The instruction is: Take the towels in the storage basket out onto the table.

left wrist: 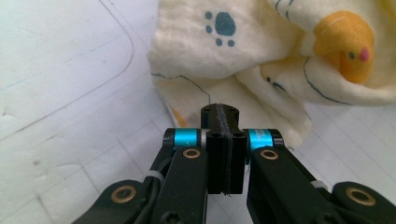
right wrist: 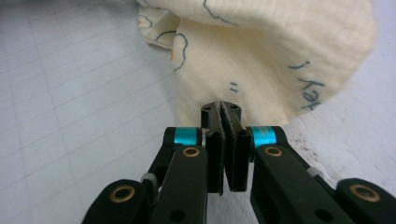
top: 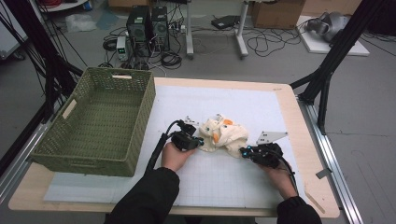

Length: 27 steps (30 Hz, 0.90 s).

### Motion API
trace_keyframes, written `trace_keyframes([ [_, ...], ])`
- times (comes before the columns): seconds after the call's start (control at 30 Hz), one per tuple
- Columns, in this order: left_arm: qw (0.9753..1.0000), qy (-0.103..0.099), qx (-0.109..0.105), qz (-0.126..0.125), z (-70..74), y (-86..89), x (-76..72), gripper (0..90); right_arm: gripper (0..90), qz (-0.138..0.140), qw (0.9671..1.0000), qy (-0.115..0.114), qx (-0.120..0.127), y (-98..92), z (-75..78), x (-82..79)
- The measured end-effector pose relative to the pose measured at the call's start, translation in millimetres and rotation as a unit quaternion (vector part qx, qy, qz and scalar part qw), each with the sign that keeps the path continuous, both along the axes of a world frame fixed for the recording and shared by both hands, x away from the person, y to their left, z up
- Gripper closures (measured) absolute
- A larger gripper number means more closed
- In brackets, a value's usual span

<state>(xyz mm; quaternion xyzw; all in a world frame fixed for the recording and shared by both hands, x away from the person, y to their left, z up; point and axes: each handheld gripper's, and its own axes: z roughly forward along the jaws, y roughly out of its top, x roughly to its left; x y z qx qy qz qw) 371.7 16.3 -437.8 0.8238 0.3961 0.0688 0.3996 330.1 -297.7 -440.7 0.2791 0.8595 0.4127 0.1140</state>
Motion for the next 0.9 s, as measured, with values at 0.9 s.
trace_keyframes([
  [0.9,0.9977,-0.008,-0.053,-0.041,26.2,56.4,-69.1,67.3,74.5,0.076,0.9963,0.040,-0.004,-31.2,18.1,-58.1],
])
